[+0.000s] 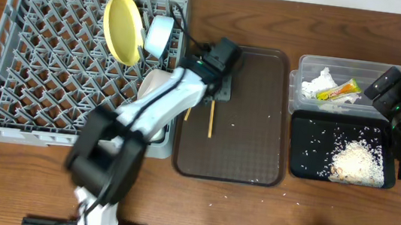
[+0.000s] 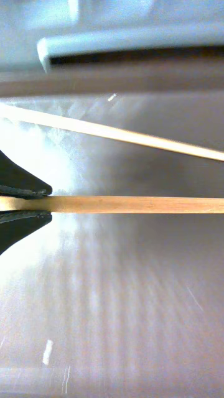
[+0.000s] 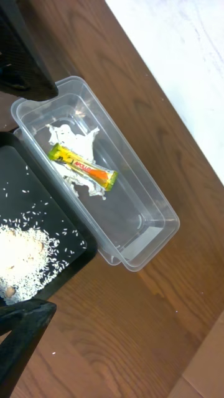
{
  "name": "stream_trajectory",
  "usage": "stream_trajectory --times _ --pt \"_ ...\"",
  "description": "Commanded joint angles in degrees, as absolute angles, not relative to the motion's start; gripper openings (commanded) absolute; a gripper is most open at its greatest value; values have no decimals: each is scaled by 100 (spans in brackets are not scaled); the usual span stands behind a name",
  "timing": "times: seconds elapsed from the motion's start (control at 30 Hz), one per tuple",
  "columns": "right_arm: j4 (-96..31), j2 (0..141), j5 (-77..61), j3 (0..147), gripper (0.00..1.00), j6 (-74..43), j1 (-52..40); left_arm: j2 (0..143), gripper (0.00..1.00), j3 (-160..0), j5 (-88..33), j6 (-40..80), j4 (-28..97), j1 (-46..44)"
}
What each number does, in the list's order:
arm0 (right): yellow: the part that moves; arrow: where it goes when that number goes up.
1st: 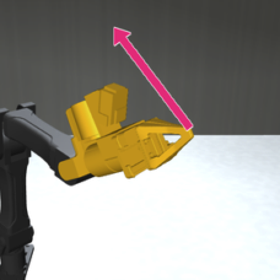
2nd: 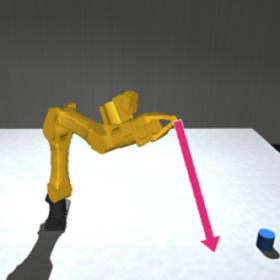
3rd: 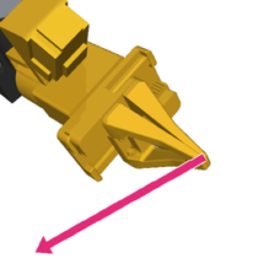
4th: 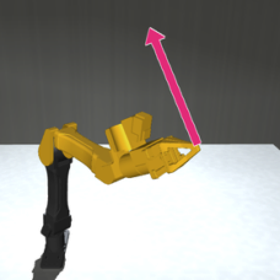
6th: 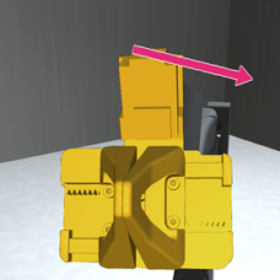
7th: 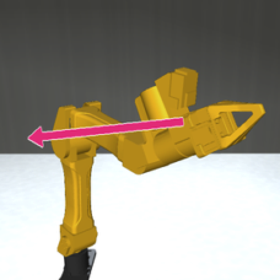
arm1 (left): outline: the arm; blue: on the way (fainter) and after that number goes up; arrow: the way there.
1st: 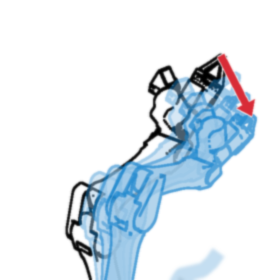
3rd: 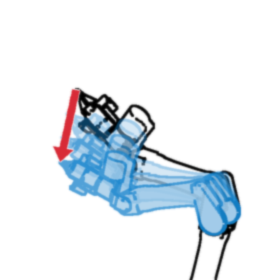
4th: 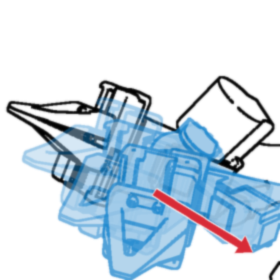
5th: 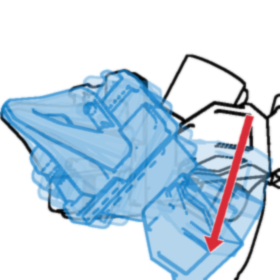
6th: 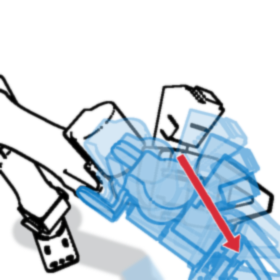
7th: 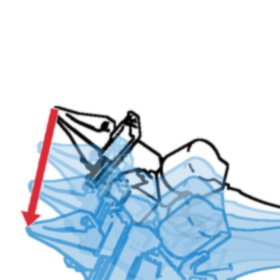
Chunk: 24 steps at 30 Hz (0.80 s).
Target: Sort waste into correct bins and load items into the dishwasher
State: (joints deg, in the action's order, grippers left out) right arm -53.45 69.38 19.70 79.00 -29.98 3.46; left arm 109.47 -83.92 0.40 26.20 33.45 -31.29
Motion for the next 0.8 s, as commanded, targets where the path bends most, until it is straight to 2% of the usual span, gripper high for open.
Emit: stream_trajectory --times 0.0,0.13,0.2,0.5,0.6,0.77 --pt "-5363 6952 2005 7885 99 -3083 368 9789 7 -8460 336 1796 3581 -3142" --pt "-5363 6952 2005 7885 99 -3083 368 9343 7 -8460 2447 1479 4766 -3046" --pt "-5365 6952 2005 7885 99 -3083 368 9367 7 -8427 3050 1481 5308 -2845" --pt "-5363 6952 2005 7885 99 -3083 368 9415 7 -8066 2786 1260 5328 -1485" --pt "-5363 6952 2005 7885 99 -3083 368 9592 8 -8027 2427 440 5201 -1236" --pt "-5363 6952 2005 7885 99 -3083 368 10116 7 -7992 2423 429 5107 -1026"
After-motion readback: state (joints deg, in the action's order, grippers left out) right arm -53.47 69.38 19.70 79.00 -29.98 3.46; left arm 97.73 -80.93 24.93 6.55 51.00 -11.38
